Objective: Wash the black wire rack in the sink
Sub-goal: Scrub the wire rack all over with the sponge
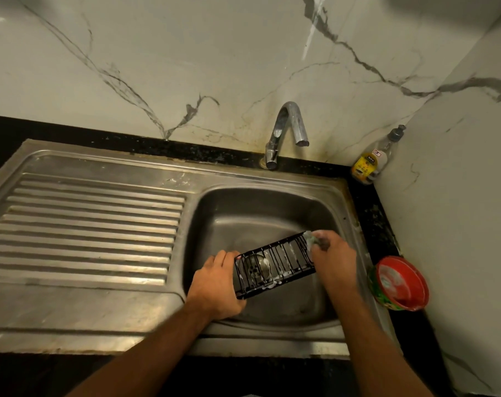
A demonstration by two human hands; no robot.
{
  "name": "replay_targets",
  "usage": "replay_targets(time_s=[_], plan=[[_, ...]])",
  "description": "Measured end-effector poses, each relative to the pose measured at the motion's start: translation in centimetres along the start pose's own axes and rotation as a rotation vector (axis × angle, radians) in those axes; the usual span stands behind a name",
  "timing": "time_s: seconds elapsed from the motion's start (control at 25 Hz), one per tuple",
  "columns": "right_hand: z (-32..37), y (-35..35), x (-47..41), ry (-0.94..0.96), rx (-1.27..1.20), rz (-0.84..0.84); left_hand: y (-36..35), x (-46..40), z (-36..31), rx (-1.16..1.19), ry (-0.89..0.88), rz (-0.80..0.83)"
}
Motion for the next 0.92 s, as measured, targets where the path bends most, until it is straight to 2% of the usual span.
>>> replay_targets(time_s=[0.24,0.4,0.44,0.56,0.64,0.84,0.92], plan=[[-0.4,0.6,-0.3,-0.045,0.039,0.093,0.0,0.2,0.7,0.057,0.029,-0.059],[-2.0,1.1,0.6,-0.08,-0.243,0.089,-0.4,0.0,0.7,0.076,0.0,-0.029],[-1.9,1.1,0.5,-0.011,-0.197,0.074,-0.4,-0.1,0.7,0.083,0.004,-0.012],[-0.9,-0.4,1.6,0.373,0.194,0.009,-0.3,-0.5,0.8,0.113,0.049,0.002],[0.2,-3.0,3.6,0.524,0.318,0.07,-0.2,-0.6,0.9,0.128,0.091,-0.002],[2.0,-7.1,6.8,0.711,0.317,0.261,-0.3,-0.6,0.9,0.122,0.124,0.026],[1.3,-5.1,5.3,0.572,0.285,0.25,-0.4,-0.6,1.0,0.113,0.128,0.044]])
Point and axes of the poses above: each hand's wrist, its own x-axis away from the middle knuckle, its own y-axis out of the back of the hand, z = x × y, the point moved 2 cm from there along -x, towards the middle knuckle, and after that the axes turned 1 degree about -y, right-handed, at the moved point
